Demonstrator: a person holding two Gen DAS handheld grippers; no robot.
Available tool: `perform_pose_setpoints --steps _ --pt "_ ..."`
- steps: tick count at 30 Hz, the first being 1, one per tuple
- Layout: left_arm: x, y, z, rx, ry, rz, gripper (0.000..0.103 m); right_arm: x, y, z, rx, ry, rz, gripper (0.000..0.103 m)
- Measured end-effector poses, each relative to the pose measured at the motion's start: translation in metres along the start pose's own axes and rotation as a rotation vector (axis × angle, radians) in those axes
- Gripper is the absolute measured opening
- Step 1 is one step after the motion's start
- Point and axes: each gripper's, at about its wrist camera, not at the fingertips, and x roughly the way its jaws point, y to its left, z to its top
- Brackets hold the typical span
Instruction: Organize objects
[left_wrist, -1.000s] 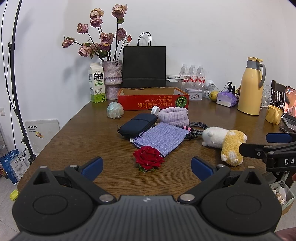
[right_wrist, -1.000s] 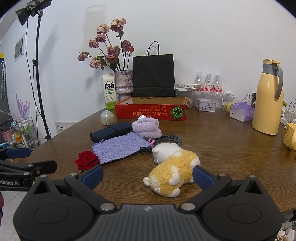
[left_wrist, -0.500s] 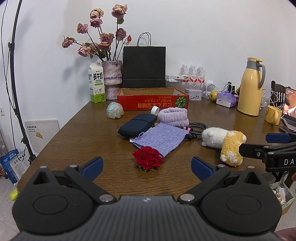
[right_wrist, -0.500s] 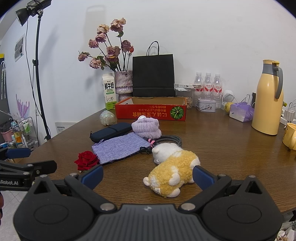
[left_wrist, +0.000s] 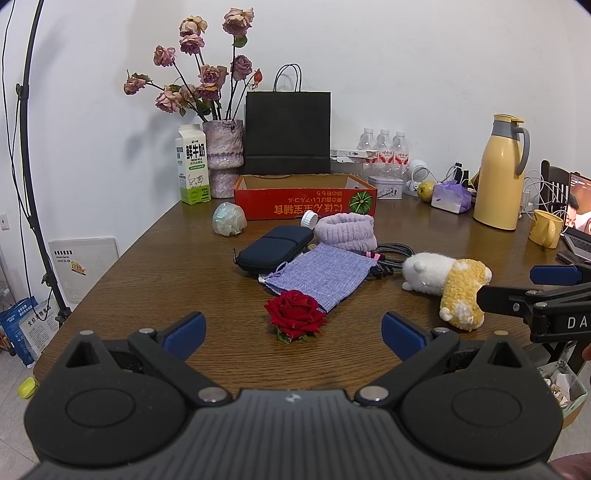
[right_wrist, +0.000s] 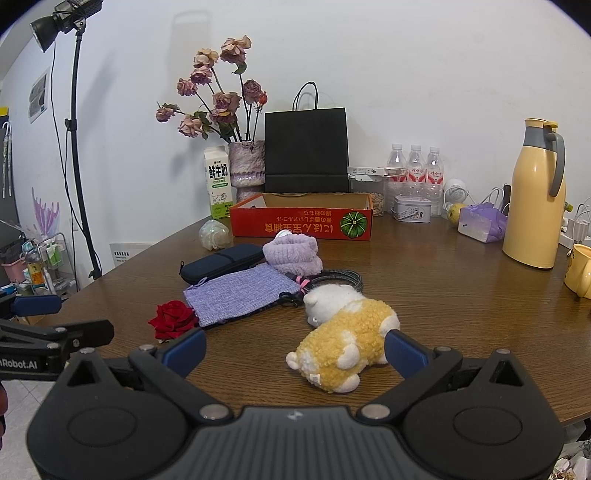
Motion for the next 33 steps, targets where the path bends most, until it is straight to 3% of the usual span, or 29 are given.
perform_pose_setpoints --steps 33 --pt "0.0046 -0.0014 -0.0055 -0.003 0.019 -0.012 0.103 -0.0031 -0.0022 -0.0021 -0.003 -0.002 -0.006 0.103"
